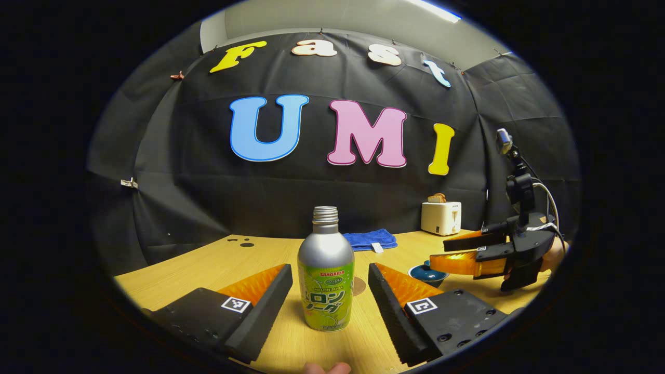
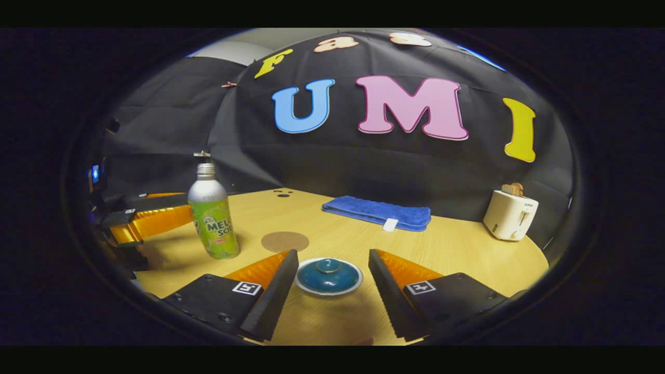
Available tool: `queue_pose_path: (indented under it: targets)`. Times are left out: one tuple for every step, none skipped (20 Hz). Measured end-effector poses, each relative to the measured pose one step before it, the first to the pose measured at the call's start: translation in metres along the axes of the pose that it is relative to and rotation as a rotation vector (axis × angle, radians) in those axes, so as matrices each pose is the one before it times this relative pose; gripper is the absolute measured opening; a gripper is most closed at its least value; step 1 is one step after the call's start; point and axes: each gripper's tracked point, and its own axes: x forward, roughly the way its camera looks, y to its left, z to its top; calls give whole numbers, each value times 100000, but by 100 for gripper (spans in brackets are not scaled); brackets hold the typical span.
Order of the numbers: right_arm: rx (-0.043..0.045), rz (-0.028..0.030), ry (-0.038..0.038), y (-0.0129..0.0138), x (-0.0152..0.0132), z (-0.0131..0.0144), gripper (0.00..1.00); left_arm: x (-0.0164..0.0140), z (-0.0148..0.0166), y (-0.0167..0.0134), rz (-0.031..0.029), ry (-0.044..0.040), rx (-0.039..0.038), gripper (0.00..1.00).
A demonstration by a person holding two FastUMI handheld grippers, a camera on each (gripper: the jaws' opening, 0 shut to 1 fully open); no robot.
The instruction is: Open the teacup lid with one hand, grasp the water bottle and pour water into the teacup with the other hand; after pouring, place the water bottle on the coaster and then close the teacup lid.
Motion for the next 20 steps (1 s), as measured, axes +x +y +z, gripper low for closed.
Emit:
queue_pose_path:
  targets:
    - [-128,-501,1426,-154,435,-337,83,47,-65,66,90,62,56,94]
    - [-77,-184,1311,-101,431,-380,78,34,20,11,144,0,98,94]
    - [191,44,1318,38,302,-252,75,48,-15,58,159,80,-81,94]
    - [584,1024,949,326,371,-228,75,116,-180,145,97,179,-151,94]
    - [489,-131,864,-69,147,-282,74,3,-42,67,142,132,-32,94]
    - [1811,1304,-143,277,-67,85,57,109,-123,58,238,216,23,94]
    - [1493,845,-116,114,191,-29,55,-82,-99,96,225,103,72,94]
    - [634,-202,119,16,47,-31,46,-163,-269,86,135,106,71,94]
    - [197,148,-281,-41,80,17,45,-81,-69,88,-11,228,-168,94]
    - [815,250,-189,-49,118,92,39,93,-76,35,-77,268,-398,94]
    - [174,682,169,279,-262,63,32,101,-26,-41,-189,201,-457,94]
    - [-76,125,-130,95,-86,90,32,13,-246,-86,-63,348,-403,94]
    - [-398,481,-740,84,-54,133,32,53,-69,-7,-73,367,-228,94]
    - [-25,506,-1156,156,-160,365,32,-18,-68,-5,-116,336,-114,94]
    - [312,354,-1591,69,-68,486,32,91,-74,17,72,445,-1,94]
    - [419,170,-1256,13,-161,493,32,118,-227,52,238,445,84,94]
    - [354,-81,-1229,-100,-206,431,32,108,-66,55,507,380,315,94]
    - [545,-444,-1425,-147,-441,531,32,242,-114,35,531,331,656,94]
    - [946,-417,-1580,-298,-416,591,32,249,-93,15,230,404,755,94]
    - [1170,-572,-1563,-374,-515,528,32,252,-242,33,224,387,569,94]
